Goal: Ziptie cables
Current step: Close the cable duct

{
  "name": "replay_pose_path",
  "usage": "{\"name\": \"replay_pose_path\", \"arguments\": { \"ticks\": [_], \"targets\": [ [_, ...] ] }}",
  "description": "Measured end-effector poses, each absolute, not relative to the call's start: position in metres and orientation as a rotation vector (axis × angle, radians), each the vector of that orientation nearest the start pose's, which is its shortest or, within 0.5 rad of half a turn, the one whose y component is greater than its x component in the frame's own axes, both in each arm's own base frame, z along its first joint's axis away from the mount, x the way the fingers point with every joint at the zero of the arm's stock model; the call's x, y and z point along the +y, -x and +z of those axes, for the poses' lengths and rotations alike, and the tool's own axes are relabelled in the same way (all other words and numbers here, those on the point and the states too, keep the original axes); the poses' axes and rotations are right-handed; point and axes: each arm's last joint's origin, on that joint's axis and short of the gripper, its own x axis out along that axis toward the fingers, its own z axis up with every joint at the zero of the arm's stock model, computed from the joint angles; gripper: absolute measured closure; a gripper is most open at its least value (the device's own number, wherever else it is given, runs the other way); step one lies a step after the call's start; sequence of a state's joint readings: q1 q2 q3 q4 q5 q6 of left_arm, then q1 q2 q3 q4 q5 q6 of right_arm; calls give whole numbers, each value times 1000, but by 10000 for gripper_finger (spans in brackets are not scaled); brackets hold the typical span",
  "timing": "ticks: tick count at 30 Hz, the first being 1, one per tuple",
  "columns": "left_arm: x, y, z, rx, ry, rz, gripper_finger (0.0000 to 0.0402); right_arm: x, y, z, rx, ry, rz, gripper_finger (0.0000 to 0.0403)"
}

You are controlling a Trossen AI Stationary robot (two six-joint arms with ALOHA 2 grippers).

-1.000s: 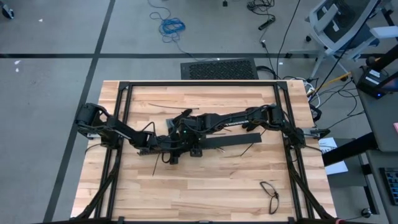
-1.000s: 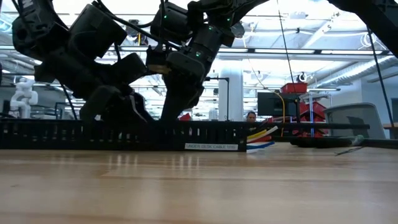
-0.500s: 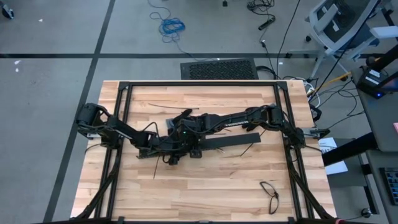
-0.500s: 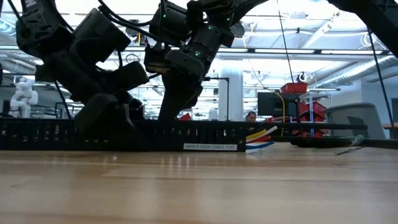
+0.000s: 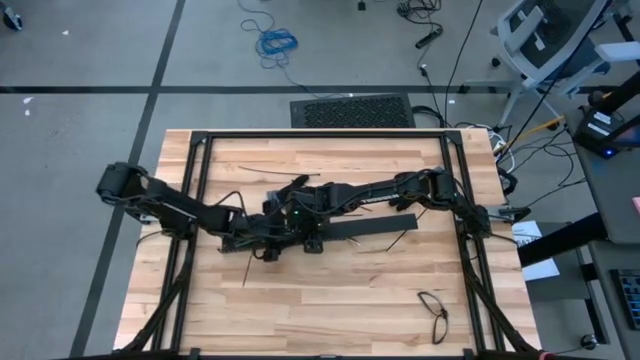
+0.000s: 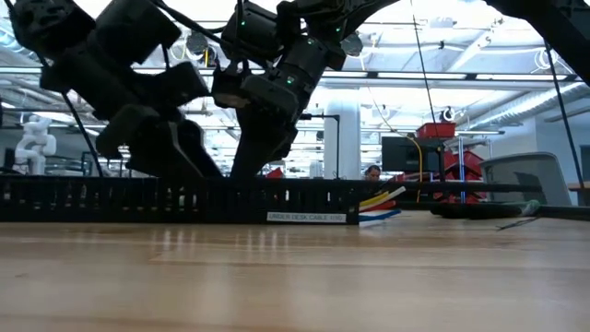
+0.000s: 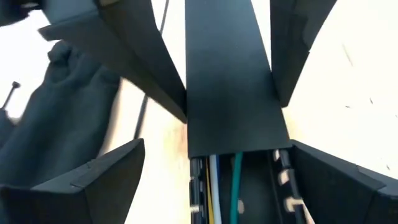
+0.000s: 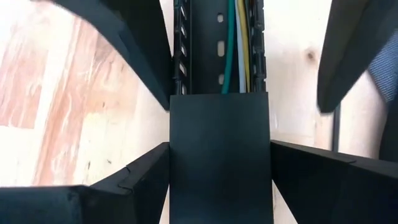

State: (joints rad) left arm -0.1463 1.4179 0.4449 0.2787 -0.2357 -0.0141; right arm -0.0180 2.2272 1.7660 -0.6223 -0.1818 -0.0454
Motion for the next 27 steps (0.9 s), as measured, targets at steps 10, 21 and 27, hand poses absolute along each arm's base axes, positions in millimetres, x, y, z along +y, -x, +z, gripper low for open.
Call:
{"name": "replay_pose_path", "arguments": {
  "ticks": [10,21,27],
  "targets": [
    [-36,-215,128,725,-24,88,22,-3,-472,172,1081,-68,173,154],
    [-40,-216,131,619,19,101,22,-3,-472,172,1080,-67,174,154],
    [-40,-217,131,617,22,92,22,-3,-472,172,1079,-66,175,154]
  ]
}}
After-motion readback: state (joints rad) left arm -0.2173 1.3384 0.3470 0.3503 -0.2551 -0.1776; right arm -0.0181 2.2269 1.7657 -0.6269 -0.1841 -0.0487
